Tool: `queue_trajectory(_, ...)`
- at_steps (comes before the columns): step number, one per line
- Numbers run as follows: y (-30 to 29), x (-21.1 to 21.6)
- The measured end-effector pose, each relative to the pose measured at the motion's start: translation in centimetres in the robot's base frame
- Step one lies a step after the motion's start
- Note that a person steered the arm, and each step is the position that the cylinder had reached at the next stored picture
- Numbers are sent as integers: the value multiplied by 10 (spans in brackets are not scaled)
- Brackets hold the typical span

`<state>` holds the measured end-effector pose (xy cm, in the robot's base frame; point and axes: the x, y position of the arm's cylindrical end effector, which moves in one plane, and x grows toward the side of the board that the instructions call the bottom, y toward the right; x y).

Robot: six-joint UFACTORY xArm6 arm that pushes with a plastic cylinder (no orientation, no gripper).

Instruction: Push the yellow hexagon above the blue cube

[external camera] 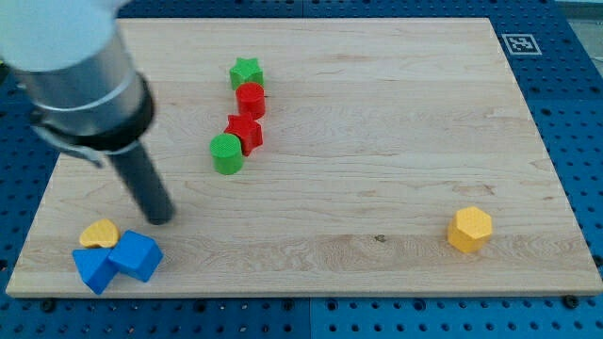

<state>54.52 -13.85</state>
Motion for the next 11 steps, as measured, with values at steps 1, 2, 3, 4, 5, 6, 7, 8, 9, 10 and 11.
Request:
queue_trajectory(1,83,6)
queue_trajectory(2,164,5)
queue_trajectory(3,254,-16)
queue_trajectory(4,357,-28)
queue_trajectory(5,420,2)
queue_trajectory(6,409,21)
queue_trajectory(7,378,21)
queue_trajectory(8,333,21)
queue_trajectory(9,285,21)
queue_trajectory(10,241,19)
queue_trajectory(11,219,20)
